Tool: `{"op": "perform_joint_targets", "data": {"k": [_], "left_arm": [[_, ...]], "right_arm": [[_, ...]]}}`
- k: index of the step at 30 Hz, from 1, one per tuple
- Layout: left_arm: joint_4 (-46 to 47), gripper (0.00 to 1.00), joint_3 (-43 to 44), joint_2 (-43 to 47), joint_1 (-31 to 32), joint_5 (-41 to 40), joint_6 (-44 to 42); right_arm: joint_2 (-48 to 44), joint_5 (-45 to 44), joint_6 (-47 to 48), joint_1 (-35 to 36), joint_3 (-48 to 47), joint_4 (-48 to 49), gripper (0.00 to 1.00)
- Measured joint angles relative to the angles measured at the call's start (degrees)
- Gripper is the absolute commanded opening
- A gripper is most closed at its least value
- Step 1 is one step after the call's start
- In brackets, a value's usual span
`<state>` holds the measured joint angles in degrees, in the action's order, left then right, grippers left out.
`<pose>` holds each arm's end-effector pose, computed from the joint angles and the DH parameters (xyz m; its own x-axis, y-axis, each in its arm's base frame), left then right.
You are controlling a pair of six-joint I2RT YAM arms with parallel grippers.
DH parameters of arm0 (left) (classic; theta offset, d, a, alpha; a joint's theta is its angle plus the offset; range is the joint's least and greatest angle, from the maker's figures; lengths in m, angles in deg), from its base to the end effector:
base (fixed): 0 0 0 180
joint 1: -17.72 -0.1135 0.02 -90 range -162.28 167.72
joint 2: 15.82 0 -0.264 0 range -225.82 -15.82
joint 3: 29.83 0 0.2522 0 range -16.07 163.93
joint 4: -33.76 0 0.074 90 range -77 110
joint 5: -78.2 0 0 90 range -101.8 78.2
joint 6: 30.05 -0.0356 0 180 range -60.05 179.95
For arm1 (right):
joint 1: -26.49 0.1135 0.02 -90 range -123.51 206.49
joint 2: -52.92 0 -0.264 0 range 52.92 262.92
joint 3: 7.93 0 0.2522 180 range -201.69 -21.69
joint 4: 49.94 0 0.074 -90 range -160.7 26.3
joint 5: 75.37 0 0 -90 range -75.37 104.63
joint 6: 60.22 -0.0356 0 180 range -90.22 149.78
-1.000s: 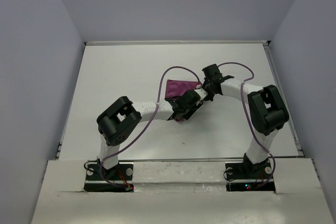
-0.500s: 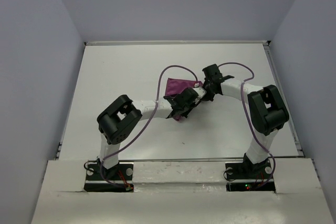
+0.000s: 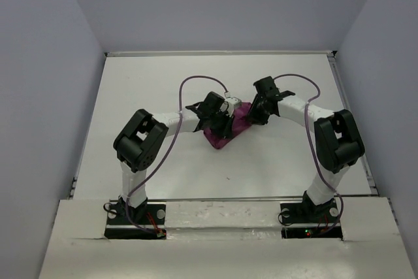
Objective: Fold the napkin, place the utensils inside, and roll it up
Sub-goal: Roll the napkin at the center of the board.
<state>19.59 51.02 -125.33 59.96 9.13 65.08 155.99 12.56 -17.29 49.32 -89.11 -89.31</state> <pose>0.2936 -0.2838 0.1685 -0.5748 0.4091 -0.7087 0.7735 0.5542 -0.3075 0.3382 0.1410 0.1806 -0.8226 0.4476 -0.3507 0.3385 0.8810 0.3305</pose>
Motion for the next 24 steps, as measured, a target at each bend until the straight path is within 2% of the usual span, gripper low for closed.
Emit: {"op": "perform_joint_targets", "data": {"k": [2,10,16,21,24], "left_arm": [[-0.09,0.0,0.0,-0.44,-1.42,4.31,0.83],[3.78,0.0,-2.71,-3.02,-8.26,22.77,7.98],[9.27,0.0,-7.23,-3.1,-12.0,29.42,13.94],[16.98,0.0,-12.04,-3.1,-13.35,32.98,19.54],[20.46,0.0,-13.86,-3.13,-13.7,34.42,22.64]], "right_arm": [[-1.46,-0.57,0.13,0.0,-0.76,-1.07,0.42],[-7.17,-2.21,0.87,0.0,-4.81,-2.34,0.61],[-7.69,-2.29,0.81,0.0,-3.91,-2.23,0.7],[-9.01,0.66,0.13,0.0,3.96,2.34,0.81],[-10.34,4.17,-0.83,0.0,9.64,6.6,0.84]]}}
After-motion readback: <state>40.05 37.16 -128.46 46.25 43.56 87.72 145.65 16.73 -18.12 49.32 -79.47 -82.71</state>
